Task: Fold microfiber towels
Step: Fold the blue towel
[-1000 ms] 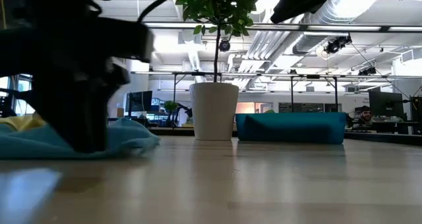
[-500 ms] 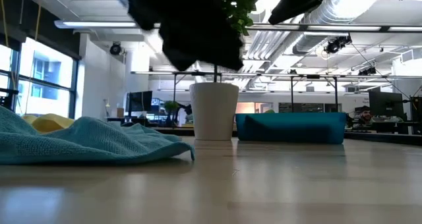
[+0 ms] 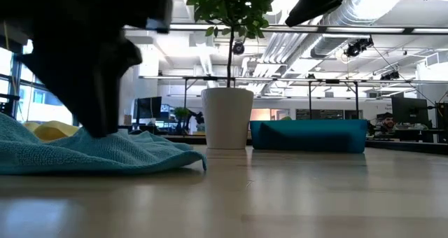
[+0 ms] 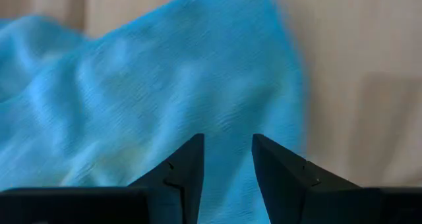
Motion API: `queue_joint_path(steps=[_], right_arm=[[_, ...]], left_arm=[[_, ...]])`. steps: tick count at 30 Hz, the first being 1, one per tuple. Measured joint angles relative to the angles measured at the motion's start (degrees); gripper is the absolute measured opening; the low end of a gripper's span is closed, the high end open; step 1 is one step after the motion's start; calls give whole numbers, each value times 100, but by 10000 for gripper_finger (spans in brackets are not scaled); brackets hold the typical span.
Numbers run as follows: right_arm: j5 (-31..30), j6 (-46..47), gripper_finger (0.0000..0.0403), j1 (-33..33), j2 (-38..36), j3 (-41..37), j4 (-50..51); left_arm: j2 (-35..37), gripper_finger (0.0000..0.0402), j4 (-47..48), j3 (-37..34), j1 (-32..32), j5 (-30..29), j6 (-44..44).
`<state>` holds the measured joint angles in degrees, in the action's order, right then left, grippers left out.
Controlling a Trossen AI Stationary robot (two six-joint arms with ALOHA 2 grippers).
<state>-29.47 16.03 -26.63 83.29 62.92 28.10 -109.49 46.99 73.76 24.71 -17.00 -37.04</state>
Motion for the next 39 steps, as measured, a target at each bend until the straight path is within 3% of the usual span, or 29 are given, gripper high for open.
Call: queue_joint_path(steps=[4, 9, 23, 31, 39], right_arm=[[0, -98, 136, 0, 18, 0, -16], [9, -107, 136, 0, 199, -2, -67], [170, 145, 136, -51, 1105, -9, 25], [584, 170, 136, -143, 1580, -7, -52], [498, -417, 136, -312, 2325, -7, -963]], left_arm=[[-154, 119, -77, 5, -32, -191, -170], [-495, 119, -509, 8, -160, -11, 156], [-752, 119, -2870, 17, -784, 282, 1509], [-750, 119, -3340, 17, -1311, 292, 1968], [-589, 119, -3062, 130, -1305, 903, 1923]])
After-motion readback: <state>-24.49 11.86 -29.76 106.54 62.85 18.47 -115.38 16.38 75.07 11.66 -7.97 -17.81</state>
